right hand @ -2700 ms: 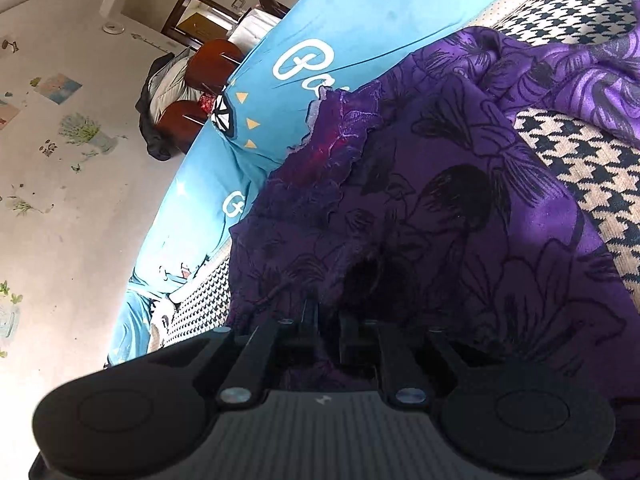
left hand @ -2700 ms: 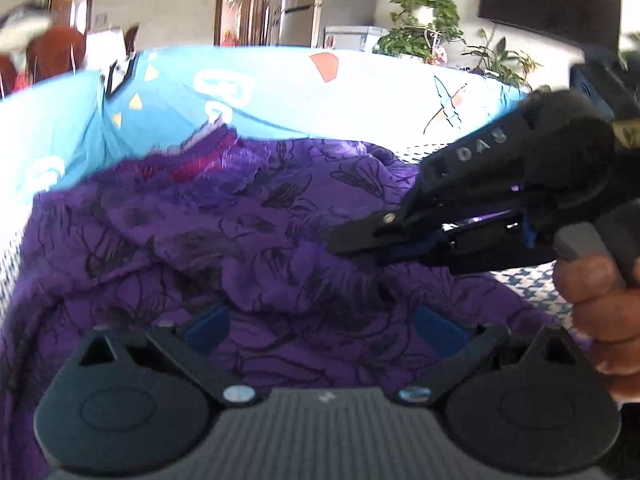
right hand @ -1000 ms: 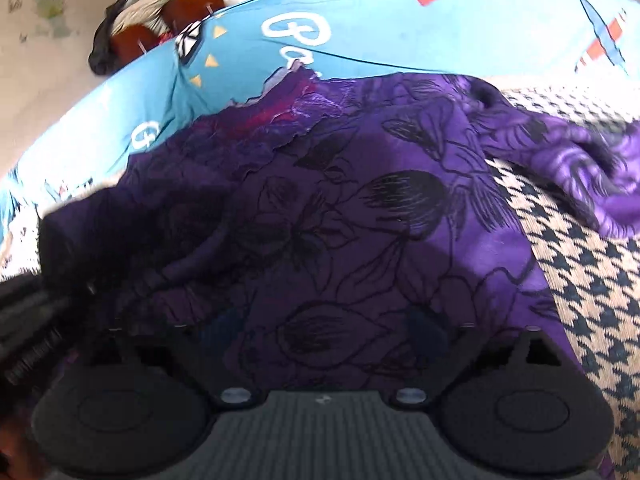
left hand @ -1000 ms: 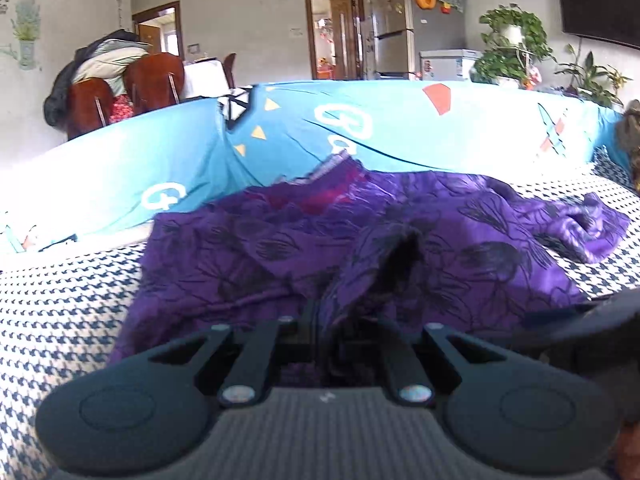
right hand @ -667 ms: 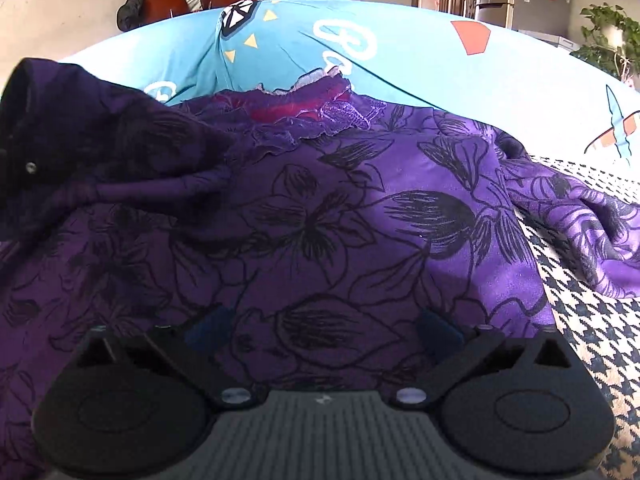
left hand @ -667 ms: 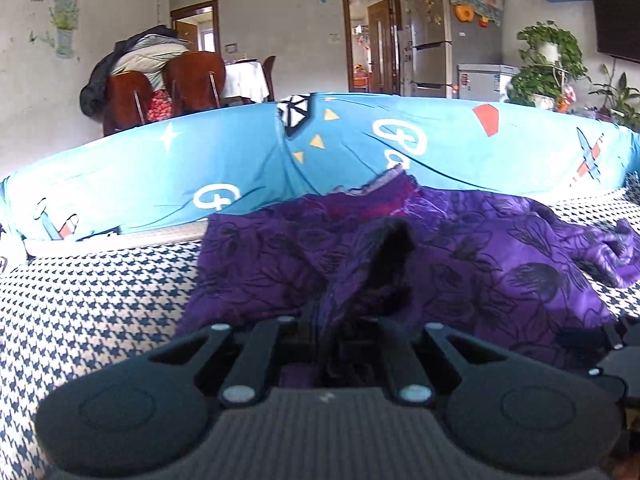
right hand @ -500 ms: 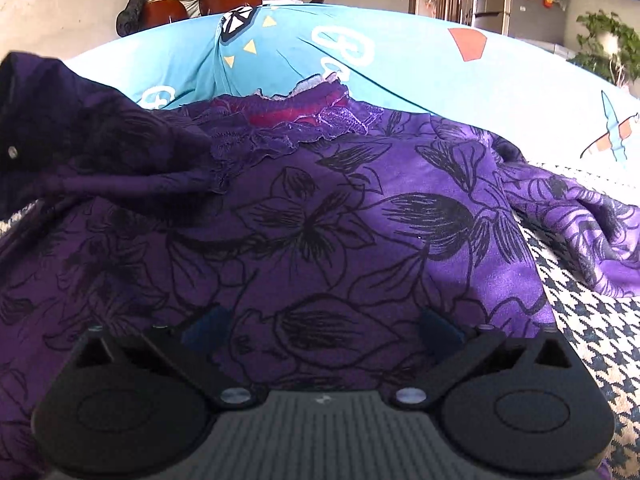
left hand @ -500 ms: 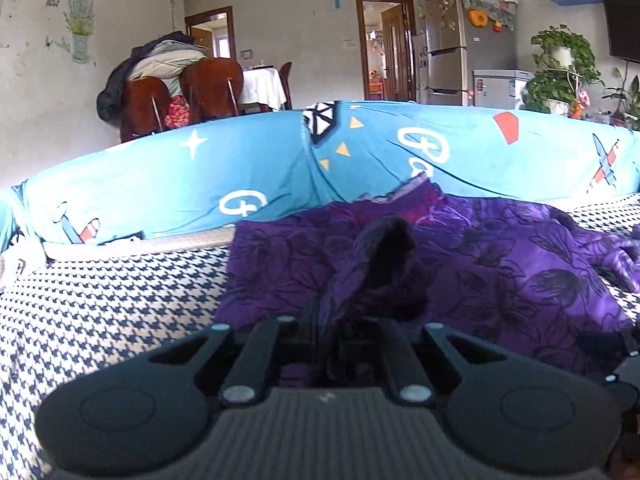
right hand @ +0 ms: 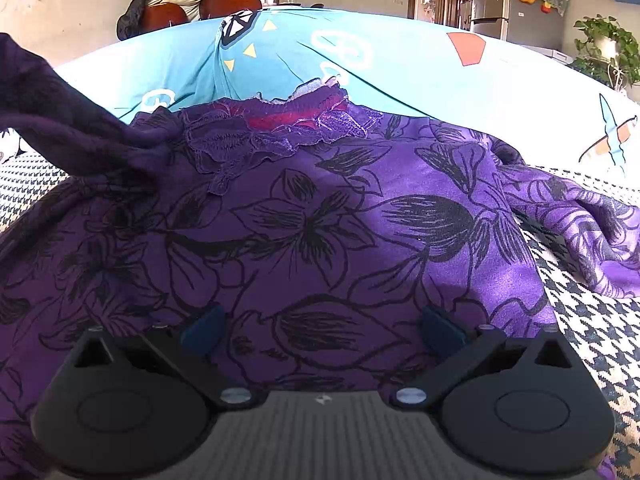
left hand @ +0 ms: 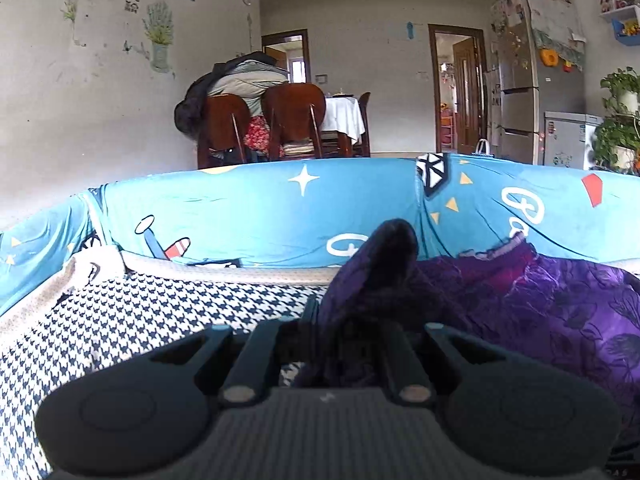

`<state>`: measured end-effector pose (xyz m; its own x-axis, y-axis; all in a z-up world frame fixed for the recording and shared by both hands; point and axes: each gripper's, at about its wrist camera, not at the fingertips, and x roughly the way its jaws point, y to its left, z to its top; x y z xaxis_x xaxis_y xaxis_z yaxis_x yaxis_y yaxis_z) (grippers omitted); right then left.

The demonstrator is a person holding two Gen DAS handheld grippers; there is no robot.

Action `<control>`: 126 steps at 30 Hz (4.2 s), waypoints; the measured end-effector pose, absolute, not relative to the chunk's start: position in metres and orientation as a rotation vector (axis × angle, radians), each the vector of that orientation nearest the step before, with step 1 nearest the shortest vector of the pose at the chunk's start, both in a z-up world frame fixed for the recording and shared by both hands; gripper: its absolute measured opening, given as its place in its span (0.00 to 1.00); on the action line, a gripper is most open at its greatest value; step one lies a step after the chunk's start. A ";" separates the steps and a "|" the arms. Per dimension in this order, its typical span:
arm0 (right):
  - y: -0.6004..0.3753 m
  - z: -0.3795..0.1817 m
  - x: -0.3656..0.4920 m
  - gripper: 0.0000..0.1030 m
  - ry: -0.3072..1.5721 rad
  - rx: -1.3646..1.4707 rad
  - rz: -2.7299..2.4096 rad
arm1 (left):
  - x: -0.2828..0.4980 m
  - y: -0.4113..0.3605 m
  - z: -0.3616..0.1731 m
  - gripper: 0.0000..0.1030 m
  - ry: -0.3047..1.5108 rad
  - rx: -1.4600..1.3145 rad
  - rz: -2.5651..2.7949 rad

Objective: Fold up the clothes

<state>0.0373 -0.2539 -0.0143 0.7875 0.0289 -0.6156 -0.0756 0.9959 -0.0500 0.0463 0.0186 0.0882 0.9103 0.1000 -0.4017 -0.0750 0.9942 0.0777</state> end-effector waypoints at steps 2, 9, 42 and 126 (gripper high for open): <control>-0.254 -0.015 0.037 1.00 0.660 -0.074 0.056 | 0.047 0.030 0.092 0.08 0.413 0.056 0.116; -0.254 -0.015 0.036 1.00 0.657 -0.074 0.057 | 0.047 0.069 0.106 0.08 0.388 0.038 0.204; -0.258 -0.015 0.032 1.00 0.654 -0.060 0.054 | 0.101 0.246 0.079 0.29 0.572 -0.055 0.727; -0.258 -0.016 0.032 1.00 0.652 -0.061 0.062 | 0.139 0.177 -0.020 1.00 0.864 0.032 0.475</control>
<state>0.0325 -0.2578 -0.0161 0.7931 0.0387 -0.6079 -0.0769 0.9963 -0.0370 0.1391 0.1771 -0.0204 0.5521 0.4142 -0.7237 -0.3890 0.8956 0.2159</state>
